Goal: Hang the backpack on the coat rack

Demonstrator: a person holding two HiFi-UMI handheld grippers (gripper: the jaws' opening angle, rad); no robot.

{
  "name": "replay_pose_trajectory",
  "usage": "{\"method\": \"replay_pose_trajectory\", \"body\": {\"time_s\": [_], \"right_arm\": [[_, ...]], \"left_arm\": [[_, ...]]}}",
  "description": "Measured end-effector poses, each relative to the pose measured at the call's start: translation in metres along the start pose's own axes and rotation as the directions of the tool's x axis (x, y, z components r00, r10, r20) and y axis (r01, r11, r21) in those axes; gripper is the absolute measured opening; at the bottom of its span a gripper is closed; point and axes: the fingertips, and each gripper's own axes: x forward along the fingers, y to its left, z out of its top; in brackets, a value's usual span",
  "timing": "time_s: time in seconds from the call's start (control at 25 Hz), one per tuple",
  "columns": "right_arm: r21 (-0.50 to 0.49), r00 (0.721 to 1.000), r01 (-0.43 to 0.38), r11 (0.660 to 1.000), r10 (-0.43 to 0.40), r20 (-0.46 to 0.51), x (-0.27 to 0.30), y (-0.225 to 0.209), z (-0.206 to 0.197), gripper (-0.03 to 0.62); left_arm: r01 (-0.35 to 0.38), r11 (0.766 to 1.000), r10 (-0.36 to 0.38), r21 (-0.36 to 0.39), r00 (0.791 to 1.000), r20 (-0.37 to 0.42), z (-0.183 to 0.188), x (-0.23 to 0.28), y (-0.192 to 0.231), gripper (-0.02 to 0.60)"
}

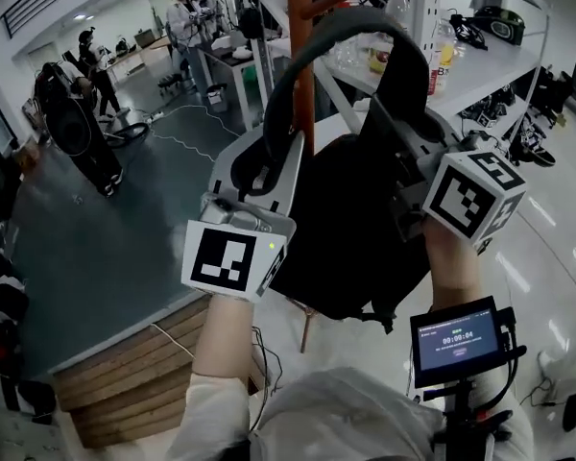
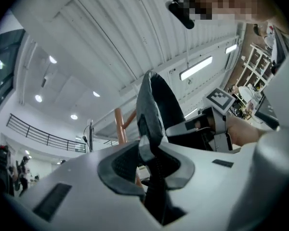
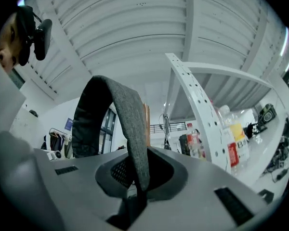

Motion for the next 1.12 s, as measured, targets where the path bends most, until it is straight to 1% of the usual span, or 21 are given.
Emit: {"method": "replay_pose_trajectory", "body": {"time_s": [0.08,0.12,0.24,0.32,0.4,0.48,0.6,0.64,0.72,0.84,0.92,1.0,1.04,1.12], "right_arm": [[-0.054,1.0,0.009,0.998,-0.008,0.019,0.011,-0.003,0.025,0.041],[-0.079,1.0,0.014,0.997,-0.012,0.023,0.017,-0.005,0.035,0.041],[-0.109,1.0,0.017,0.994,-0.016,0.008,0.037,-0.012,0.055,0.041],[-0.12,1.0,0.02,0.993,-0.022,-0.017,0.052,-0.017,0.063,0.041],[-0.127,0.998,0.024,0.992,-0.031,-0.058,0.065,-0.022,0.064,0.041],[-0.119,0.994,0.018,0.993,-0.031,-0.109,0.077,-0.028,0.062,0.041],[-0.103,0.98,0.002,0.995,-0.022,-0.198,0.097,-0.035,0.053,0.041],[-0.11,0.973,-0.001,0.994,-0.024,-0.228,0.104,-0.037,0.048,0.041],[-0.135,0.955,-0.005,0.991,-0.036,-0.294,0.115,-0.04,0.031,0.041],[-0.118,0.922,-0.017,0.993,-0.03,-0.386,0.123,-0.045,-0.005,0.041],[-0.083,0.912,-0.018,0.996,-0.018,-0.409,0.121,-0.05,-0.025,0.041],[-0.07,0.922,-0.003,0.998,-0.025,-0.386,0.117,-0.055,-0.033,0.041],[-0.082,0.93,0.007,0.997,-0.037,-0.366,0.115,-0.057,-0.033,0.041],[-0.149,0.944,0.024,0.989,-0.071,-0.323,0.111,-0.059,-0.036,0.041]], "left_arm": [[-0.015,0.999,0.014,0.041,1.0,0.026,0.02,0.017,0.014,0.066],[-0.022,0.998,0.021,0.05,0.999,0.03,0.028,0.024,0.021,0.066],[-0.045,0.998,0.044,0.042,0.999,0.009,0.037,0.045,0.042,0.066],[-0.065,0.998,0.065,0.018,0.998,-0.015,0.036,0.056,0.058,0.066],[-0.073,0.996,0.072,-0.042,0.997,-0.038,0.032,0.063,0.072,0.066],[-0.081,0.989,0.074,-0.125,0.995,-0.062,0.023,0.069,0.087,0.066],[-0.099,0.964,0.07,-0.247,0.99,-0.121,0.0,0.084,0.107,0.066],[-0.101,0.956,0.062,-0.275,0.987,-0.149,-0.011,0.09,0.11,0.066],[-0.101,0.949,0.037,-0.299,0.977,-0.211,-0.035,0.1,0.108,0.066],[-0.094,0.952,0.004,-0.291,0.956,-0.294,-0.073,0.104,0.095,0.066],[-0.092,0.962,0.009,-0.258,0.952,-0.306,-0.087,0.101,0.085,0.066],[-0.091,0.976,0.031,-0.196,0.957,-0.288,-0.085,0.098,0.075,0.066],[-0.092,0.984,0.045,-0.155,0.958,-0.282,-0.082,0.097,0.069,0.066],[-0.099,0.993,0.078,-0.065,0.959,-0.272,-0.08,0.096,0.059,0.066]]}}
